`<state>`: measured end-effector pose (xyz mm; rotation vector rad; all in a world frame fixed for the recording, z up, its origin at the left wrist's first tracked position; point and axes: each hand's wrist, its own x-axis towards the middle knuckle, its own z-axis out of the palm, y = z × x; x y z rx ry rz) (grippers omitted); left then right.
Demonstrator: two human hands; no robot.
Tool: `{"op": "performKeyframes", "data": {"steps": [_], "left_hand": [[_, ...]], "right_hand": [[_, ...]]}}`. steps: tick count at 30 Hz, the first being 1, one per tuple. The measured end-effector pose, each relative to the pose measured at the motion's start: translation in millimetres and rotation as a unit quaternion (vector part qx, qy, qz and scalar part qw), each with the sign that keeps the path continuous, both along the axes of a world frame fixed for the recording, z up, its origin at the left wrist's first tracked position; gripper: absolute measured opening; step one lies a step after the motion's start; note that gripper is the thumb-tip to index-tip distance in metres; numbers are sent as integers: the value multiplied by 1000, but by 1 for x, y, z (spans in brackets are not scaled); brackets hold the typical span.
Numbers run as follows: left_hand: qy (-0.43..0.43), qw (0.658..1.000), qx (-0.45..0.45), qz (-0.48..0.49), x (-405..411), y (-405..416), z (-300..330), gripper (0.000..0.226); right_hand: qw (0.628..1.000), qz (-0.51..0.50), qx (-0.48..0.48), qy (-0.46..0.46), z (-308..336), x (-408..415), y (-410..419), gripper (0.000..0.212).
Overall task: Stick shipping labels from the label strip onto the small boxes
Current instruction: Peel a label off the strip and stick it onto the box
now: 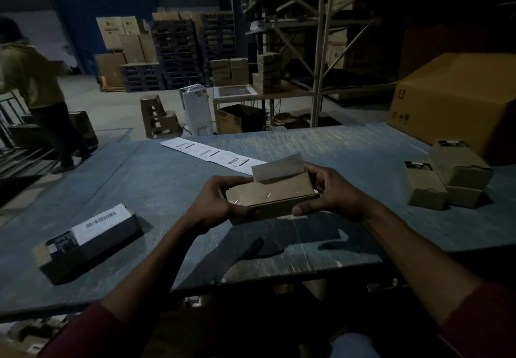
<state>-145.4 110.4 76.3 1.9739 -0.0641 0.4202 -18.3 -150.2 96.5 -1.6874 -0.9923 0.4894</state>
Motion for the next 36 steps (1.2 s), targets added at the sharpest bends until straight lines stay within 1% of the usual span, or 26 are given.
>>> {"op": "performKeyframes", "data": {"steps": [2, 4, 7, 8, 10, 15, 20, 23, 26, 29, 31, 33, 35, 36], "left_hand": [[15, 1000, 5, -3, -1, -1, 2, 70], [30, 999, 36, -9, -2, 1, 5, 60], [41, 994, 97, -21, -6, 2, 13, 53], [38, 994, 105, -22, -7, 1, 13, 53], [22, 995, 91, -28, -11, 0, 13, 56], [-14, 996, 80, -36, -12, -1, 13, 58], [-21, 993, 105, -53, -13, -2, 14, 57], [-31, 993, 97, -59, -14, -2, 11, 56], [-36, 995, 71, -67, -17, -3, 6, 56], [-38, 994, 72, -77, -21, -5, 5, 54], [-49, 990, 113, -73, -23, -8, 6, 57], [-44, 974, 212, -69, -24, -10, 9, 77], [-14, 948, 311, -66, -25, -15, 13, 100], [-7, 934, 352, -64, -25, -17, 14, 105]], "right_hand": [[999, -23, 22, -18, -2, 1, 1, 77], [999, -22, 41, -17, -3, 1, 1, 76], [999, -23, 31, -26, -6, 1, 0, 68], [999, -20, 27, -24, -8, 1, 0, 65], [999, -17, 36, -9, -12, 1, 0, 62], [998, -12, 56, 11, -15, -2, -5, 63], [997, 1, 74, -9, -13, -3, -8, 57], [995, 19, 94, 22, -17, -2, -9, 53], [995, 22, 94, 19, -19, -4, -10, 50], [994, 25, 106, 21, -20, -6, -9, 43], [992, 27, 118, 35, -20, -6, -9, 37], [991, 33, 121, 42, -19, -8, -10, 35], [992, 39, 114, 39, -18, -9, -10, 35], [992, 39, 113, 37, -17, -10, -10, 35]]}}
